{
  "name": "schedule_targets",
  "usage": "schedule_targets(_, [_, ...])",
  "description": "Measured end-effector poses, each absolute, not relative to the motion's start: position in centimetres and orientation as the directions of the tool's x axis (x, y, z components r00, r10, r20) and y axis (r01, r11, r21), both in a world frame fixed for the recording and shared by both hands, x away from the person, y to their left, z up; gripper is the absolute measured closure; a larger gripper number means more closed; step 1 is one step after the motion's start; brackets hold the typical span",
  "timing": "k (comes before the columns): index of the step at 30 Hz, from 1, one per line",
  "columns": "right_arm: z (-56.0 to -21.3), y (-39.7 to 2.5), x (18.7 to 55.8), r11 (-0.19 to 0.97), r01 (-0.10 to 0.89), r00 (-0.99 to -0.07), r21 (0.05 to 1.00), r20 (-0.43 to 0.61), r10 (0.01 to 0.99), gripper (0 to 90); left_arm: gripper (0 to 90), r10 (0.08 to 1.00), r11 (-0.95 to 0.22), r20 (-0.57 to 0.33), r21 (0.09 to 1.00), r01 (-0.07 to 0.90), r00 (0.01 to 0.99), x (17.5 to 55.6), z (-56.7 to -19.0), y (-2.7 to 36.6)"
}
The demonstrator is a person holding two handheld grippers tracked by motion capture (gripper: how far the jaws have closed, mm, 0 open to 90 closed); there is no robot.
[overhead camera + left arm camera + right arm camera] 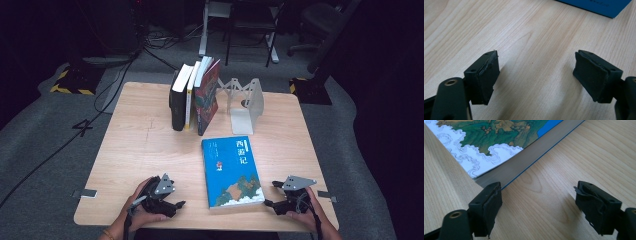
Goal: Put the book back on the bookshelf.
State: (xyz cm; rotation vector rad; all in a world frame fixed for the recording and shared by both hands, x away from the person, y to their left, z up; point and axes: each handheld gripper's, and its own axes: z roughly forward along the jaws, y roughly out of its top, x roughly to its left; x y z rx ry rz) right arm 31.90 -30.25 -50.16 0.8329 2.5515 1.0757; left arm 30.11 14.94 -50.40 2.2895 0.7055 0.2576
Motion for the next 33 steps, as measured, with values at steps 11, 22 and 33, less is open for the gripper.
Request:
schedule_targets(11, [-50.2, -30.1, 32.2, 0.579, 0.381, -0.833, 0.721, -0.004, 0.554, 23.1, 15.3, 0.531, -0.605, -0.018, 0.691, 0.394, 0.847, 30.8, -50.5, 15.3])
schedule_targets(22, [-50.2, -25.0, 31.2, 0.625, 0.320, -0.885, 0.712, -0.011, 0.466, 20.6, 14.9, 0.514, -0.615, -0.019, 0.689, 0.383, 0.858, 31.0, -50.5, 15.3])
schedule_targets(33, [-50.1, -22.3, 30.5, 0.637, 0.289, -0.889, 0.714, -0.046, 0.455, 21.2, 14.6, 0.508, -0.618, -0.018, 0.689, 0.379, 0.861, 31.2, -50.5, 15.2])
